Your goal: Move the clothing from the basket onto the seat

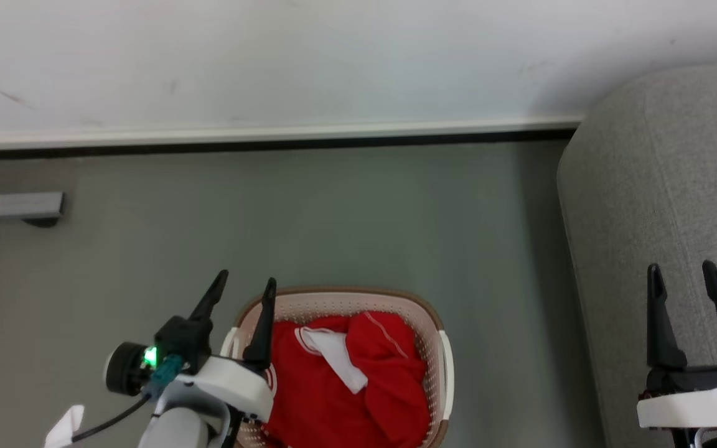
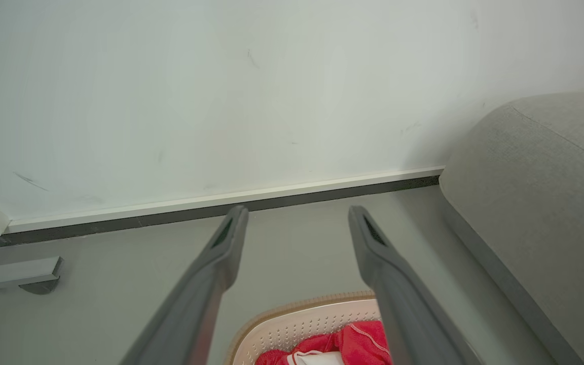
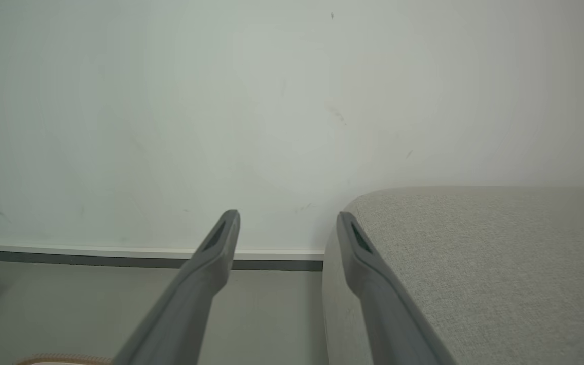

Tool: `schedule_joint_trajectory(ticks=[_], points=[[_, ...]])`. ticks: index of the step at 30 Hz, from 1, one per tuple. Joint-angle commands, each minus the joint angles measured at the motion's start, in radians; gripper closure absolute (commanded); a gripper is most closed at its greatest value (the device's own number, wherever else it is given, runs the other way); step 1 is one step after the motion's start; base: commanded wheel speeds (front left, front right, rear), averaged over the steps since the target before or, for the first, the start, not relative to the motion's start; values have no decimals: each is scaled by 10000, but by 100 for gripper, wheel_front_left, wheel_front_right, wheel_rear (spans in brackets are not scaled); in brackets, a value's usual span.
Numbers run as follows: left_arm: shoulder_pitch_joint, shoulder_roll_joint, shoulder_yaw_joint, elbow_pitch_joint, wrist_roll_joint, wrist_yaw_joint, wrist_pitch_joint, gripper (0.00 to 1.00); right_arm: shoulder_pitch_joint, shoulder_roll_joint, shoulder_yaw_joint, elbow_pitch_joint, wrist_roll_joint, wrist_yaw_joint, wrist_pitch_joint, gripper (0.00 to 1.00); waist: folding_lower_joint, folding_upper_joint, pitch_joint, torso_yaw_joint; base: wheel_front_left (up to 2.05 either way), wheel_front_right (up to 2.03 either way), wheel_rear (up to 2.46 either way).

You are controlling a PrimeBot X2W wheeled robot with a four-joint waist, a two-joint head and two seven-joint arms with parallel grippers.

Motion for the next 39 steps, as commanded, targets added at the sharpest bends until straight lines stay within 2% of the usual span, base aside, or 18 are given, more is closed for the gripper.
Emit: schedule_joint_trajectory(ticks=[1,5,16,21,25,39], points=[[-288,40,-87,211,119,-49,-4,0,-283,-71,13,-90,148,-21,4,0,-1,0,925,-203,0,0,0],[-1222,42,-637,1041,366,-191,207,0,-889,-74,51,-271,259,-21,6,0,-1,0,1797,-371,0,0,0],[-3282,108,-1944,2966,629,-509,2084,0,-2146,-4,313,-738,545,-21,6,0,-1,0,3815,-1108,0,0,0],[-4054,97,-2252,3802,362,-568,2779,0,-2558,55,414,-898,630,-21,4,0,-1,0,4648,-1486,0,0,0],[-4516,124,-2402,4397,379,-579,2950,0,-2792,111,515,-973,711,-21,6,0,-1,0,5158,-1748,0,0,0],[-5770,616,-2132,6095,393,510,2608,0,-3188,267,705,-1185,838,-21,6,0,-1,0,6275,-2419,0,0,0]])
